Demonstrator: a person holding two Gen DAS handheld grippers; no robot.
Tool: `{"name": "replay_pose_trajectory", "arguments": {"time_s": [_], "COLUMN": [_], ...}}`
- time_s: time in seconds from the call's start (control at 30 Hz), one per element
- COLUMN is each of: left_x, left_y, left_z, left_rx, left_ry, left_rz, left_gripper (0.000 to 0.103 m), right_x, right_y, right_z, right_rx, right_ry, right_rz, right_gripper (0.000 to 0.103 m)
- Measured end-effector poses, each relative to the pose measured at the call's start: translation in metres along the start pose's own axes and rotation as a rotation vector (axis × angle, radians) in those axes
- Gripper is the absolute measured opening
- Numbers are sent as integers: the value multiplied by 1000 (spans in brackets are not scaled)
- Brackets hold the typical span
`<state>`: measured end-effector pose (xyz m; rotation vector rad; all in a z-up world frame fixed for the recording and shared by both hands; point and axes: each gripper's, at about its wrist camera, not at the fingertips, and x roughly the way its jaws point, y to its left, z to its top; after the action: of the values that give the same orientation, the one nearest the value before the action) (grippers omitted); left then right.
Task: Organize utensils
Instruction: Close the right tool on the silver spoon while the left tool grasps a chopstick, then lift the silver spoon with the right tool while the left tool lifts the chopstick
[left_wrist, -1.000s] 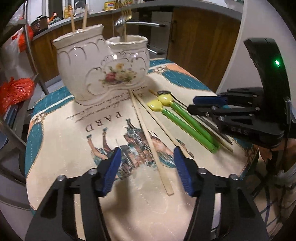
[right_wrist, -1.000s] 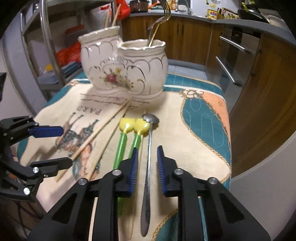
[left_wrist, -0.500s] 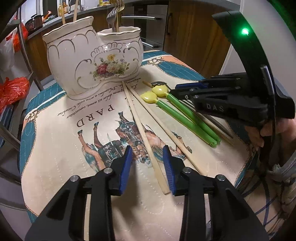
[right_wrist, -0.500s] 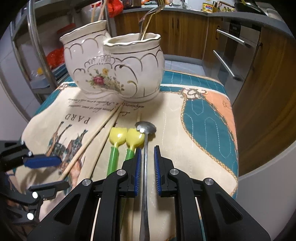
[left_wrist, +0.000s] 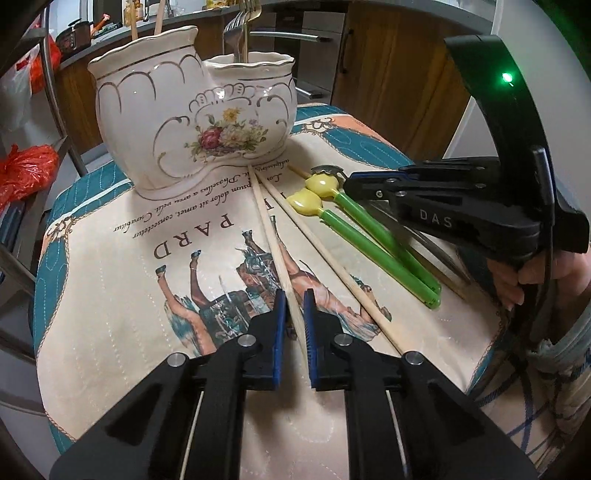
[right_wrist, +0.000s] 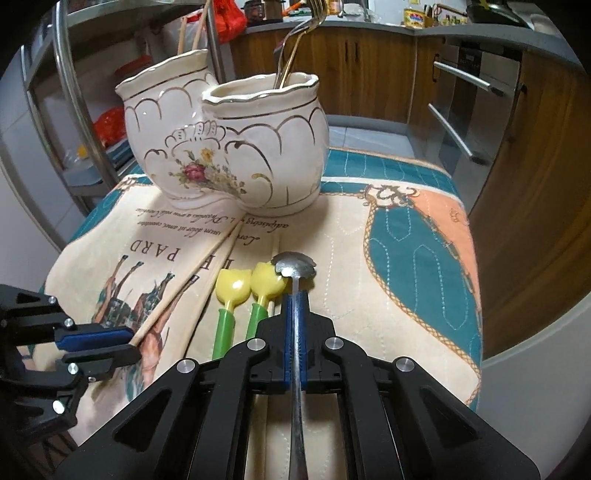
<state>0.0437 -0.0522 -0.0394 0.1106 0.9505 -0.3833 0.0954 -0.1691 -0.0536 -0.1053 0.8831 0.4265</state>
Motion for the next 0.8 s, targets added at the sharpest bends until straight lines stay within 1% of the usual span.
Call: {"name": "replay_pose_trajectory", "arguments": {"time_s": [0.1,0.13,0.3,0.37,0.43,0.53,0.67,0.7,0.73,0.77,0.8], "left_x": [-1,-3,-12,-11,-9,-12,-8,-5,-2,1,4], "left_y": [2,3,7,9,7,1,-1,-2,-5,-7,-9], "left_z": [-1,-2,-3,-5,-7,-6,1,3,5,7,8], "left_rx": [2,-1,-9,0,38,100,132,138,144,147,152], "left_ry": [-12,-18,-47,-25,17,32,62,74,82,83,86], "left_rz": [-4,-5,-22,-10,-8,41,87,96,104,104,101], "left_gripper": [9,7,6,6,6,6,8,16,30,36,40], "right_x": [-8,-12,-35,-43,-54,-72,-94,-98,-102,-106,-109], "right_y": [1,2,7,8,8,8,10,10,11,13,13], "right_z": [-1,-2,-3,-4,-4,-3,-2,-2,-2,-1,-1], "right_rx": [0,-4,-26,-24,-15,-17,-24,-27,-32,-39,-43], "right_ry": [-35,-49,-139,-172,-216,-295,-399,-421,-443,-467,-479], "right_rz": [4,-2,-8,-11,-14,0,8,9,9,7,3], "right_gripper": [4,4,4,4,4,4,4,4,4,4,4]}}
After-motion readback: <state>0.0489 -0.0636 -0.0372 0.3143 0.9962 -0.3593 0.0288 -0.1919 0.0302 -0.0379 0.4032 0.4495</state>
